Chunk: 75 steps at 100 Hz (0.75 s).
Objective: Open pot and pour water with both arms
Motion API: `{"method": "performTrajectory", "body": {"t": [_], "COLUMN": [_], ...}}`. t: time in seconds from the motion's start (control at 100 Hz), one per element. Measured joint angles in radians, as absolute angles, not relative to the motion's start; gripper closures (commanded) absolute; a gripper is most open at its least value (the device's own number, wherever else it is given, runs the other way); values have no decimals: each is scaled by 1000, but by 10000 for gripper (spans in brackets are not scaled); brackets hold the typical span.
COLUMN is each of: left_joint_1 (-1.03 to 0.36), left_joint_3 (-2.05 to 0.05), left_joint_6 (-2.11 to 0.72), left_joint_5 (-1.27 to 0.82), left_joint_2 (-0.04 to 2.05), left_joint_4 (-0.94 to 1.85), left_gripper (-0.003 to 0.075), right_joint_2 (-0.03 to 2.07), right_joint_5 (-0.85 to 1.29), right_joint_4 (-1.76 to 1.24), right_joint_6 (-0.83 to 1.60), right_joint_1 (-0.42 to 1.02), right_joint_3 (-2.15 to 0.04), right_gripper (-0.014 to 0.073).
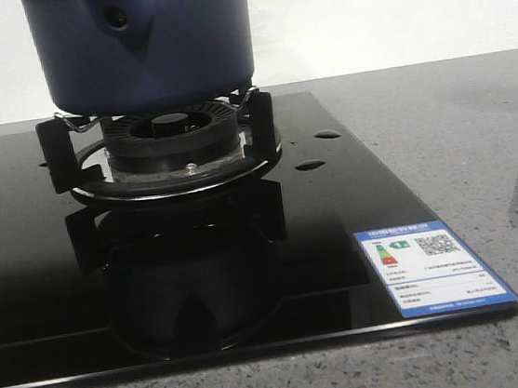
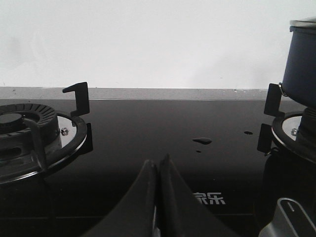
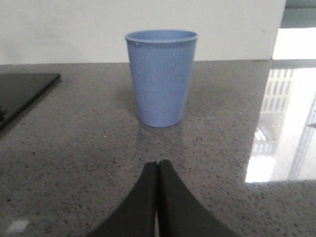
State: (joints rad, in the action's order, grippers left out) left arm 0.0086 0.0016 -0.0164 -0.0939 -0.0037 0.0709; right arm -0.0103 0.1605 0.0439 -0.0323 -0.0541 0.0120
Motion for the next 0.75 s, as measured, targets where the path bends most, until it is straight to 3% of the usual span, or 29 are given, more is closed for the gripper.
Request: {"method": "performTrajectory", "body": {"t": [0.75], "left_joint_1": [9], "left_joint_3": [2], "left_joint_6": [-16], "left_joint_5": [-94], "left_joint_2": [-4], "left_joint_4": [71], "left_gripper": [741], "right_joint_2": [-10], "right_joint_5": [191], "right_joint_4": [42], "right_joint_6": [-33], "right_joint_1": [-66], "right_joint_3": [12], "right_gripper": [653]}}
